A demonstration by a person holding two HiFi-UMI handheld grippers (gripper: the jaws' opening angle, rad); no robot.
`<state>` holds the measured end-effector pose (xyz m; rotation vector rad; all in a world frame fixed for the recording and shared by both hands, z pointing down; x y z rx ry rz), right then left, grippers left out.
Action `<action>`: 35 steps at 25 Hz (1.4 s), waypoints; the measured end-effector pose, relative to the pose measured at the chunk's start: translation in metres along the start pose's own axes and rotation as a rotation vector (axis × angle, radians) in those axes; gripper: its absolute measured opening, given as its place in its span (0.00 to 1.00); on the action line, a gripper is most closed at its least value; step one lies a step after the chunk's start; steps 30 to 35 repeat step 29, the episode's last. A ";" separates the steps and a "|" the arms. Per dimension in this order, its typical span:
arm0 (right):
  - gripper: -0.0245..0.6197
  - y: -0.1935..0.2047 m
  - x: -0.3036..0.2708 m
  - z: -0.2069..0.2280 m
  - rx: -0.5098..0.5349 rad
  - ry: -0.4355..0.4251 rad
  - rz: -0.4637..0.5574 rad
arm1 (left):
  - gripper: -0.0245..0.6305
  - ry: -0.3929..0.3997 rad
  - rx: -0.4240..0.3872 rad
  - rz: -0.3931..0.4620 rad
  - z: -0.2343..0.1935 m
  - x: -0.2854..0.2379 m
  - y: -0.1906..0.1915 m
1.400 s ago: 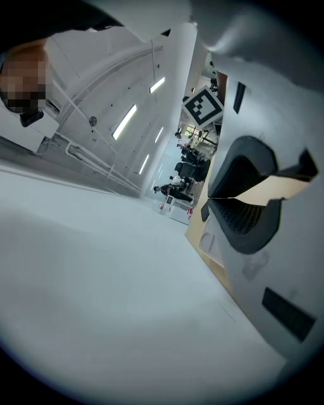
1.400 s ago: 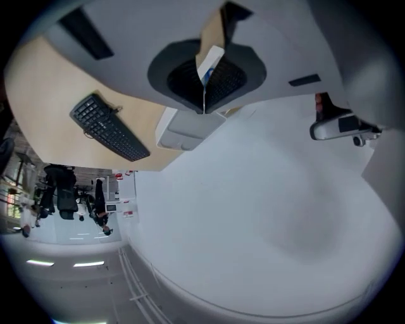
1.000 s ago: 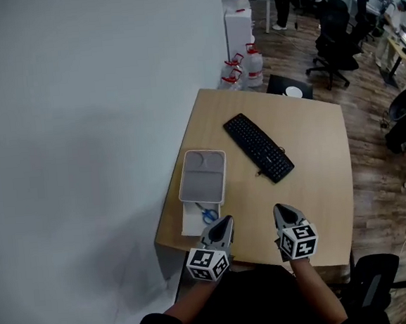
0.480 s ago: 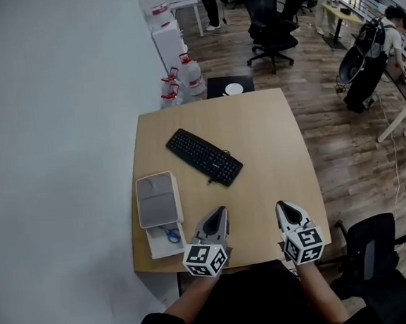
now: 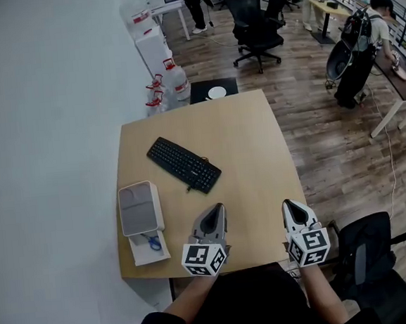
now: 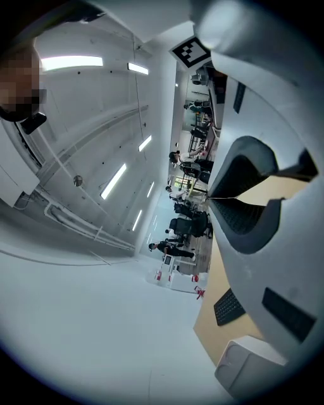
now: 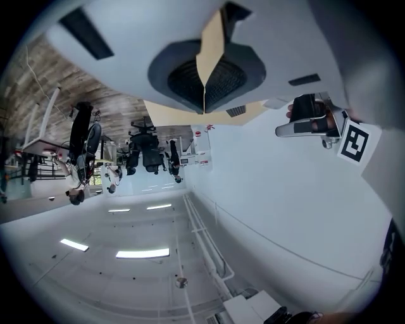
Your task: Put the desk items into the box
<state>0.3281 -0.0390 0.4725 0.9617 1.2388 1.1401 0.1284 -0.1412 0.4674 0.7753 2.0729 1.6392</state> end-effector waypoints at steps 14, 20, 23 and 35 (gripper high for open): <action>0.13 -0.009 -0.019 0.037 0.019 -0.030 0.054 | 0.06 -0.077 -0.013 -0.021 0.000 -0.022 0.010; 0.13 -0.014 -0.029 0.037 0.044 -0.049 0.055 | 0.06 -0.121 -0.018 -0.007 -0.014 -0.024 0.005; 0.13 -0.013 -0.031 0.038 0.050 -0.052 0.048 | 0.06 -0.125 -0.023 -0.003 -0.013 -0.024 0.006; 0.13 -0.013 -0.033 0.042 0.049 -0.058 0.040 | 0.06 -0.136 -0.013 -0.001 -0.013 -0.026 0.009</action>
Point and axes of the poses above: the fingertips, and each gripper's own axes: x backward along the fingers, z to its right, y out of its underside, the point moved 4 cm from there along x, backward along the fingers, and after that the axes turned 8 degrees about z, right-handed, at the moved point
